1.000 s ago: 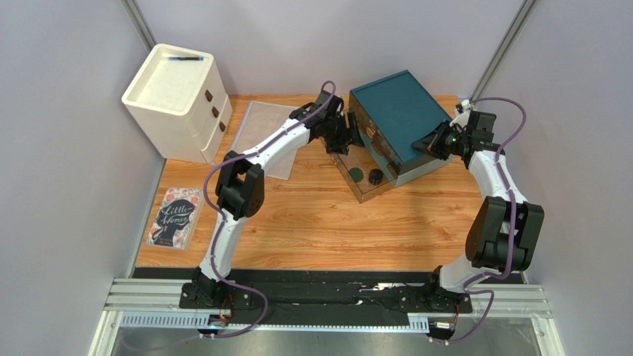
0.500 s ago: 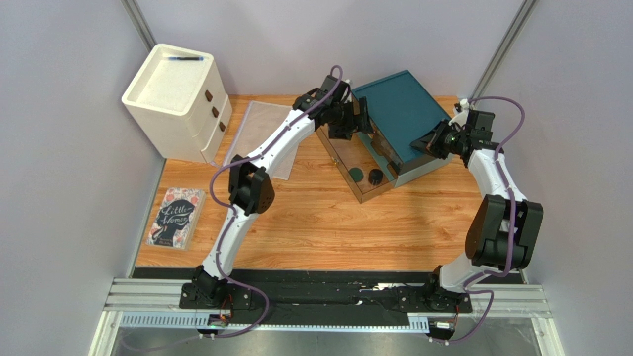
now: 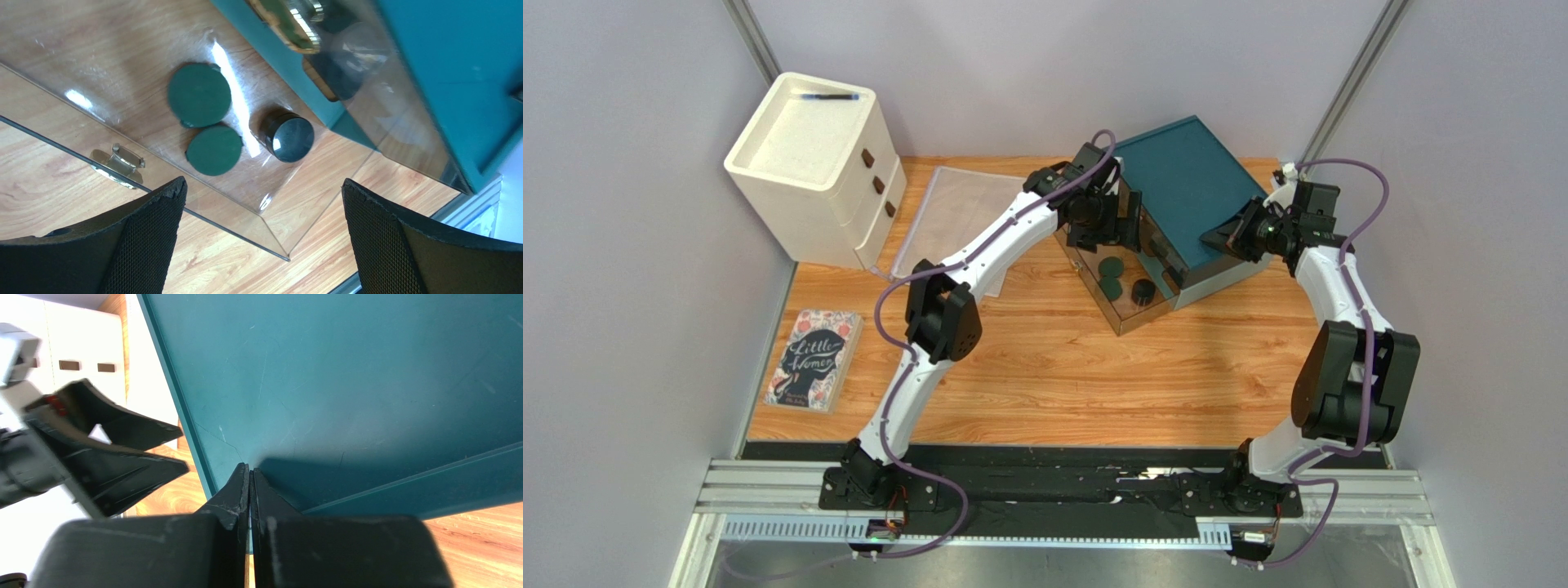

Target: Organize the makeup

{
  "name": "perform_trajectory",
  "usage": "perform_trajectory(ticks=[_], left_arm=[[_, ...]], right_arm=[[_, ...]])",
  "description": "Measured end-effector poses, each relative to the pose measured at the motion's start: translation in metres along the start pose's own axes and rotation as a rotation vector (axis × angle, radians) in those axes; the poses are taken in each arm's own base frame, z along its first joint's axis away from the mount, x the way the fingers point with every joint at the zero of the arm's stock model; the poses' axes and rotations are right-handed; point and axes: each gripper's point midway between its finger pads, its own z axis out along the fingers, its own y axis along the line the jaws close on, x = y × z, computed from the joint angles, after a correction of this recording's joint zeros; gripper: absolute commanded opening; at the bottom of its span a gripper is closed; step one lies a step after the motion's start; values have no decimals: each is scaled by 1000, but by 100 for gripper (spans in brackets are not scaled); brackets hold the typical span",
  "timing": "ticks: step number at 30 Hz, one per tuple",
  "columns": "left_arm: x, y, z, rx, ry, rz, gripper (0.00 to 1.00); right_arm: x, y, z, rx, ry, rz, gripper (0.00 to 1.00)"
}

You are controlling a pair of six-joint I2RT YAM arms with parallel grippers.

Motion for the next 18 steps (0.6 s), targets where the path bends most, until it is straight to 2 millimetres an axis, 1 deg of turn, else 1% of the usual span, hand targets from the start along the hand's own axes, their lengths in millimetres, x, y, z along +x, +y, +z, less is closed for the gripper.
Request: perform_trajectory(ticks=[2, 3, 4, 5, 6, 7, 8, 11, 13, 15, 18], left_arm=[[-3, -3, -4, 6, -18, 10, 96], [0, -1, -5, 2, -17, 10, 94], [2, 0, -6, -1, -13, 8, 88], [5, 2, -5, -5, -10, 5, 80], [8, 6, -5, -13, -8, 0, 44], [12, 10, -6, -21, 0, -10, 24], [15, 14, -6, -25, 4, -25, 0], [21, 30, -13, -45, 7, -59, 0], [20, 44, -22, -56, -8, -94, 0], [18, 65, -35, -72, -26, -159, 0], [17, 86, -42, -70, -49, -239, 0]], right_arm=[[0, 0, 0, 0, 0, 0, 0], [0, 0, 0, 0, 0, 0, 0], [0, 0, 0, 1, -1, 0, 0], [0, 0, 0, 0, -1, -1, 0], [0, 0, 0, 0, 0, 0, 0], [0, 0, 0, 0, -1, -1, 0], [0, 0, 0, 0, -2, -2, 0], [0, 0, 0, 2, -2, -2, 0], [0, 0, 0, 2, -3, -2, 0], [0, 0, 0, 2, -3, -3, 0], [0, 0, 0, 2, -3, -3, 0]])
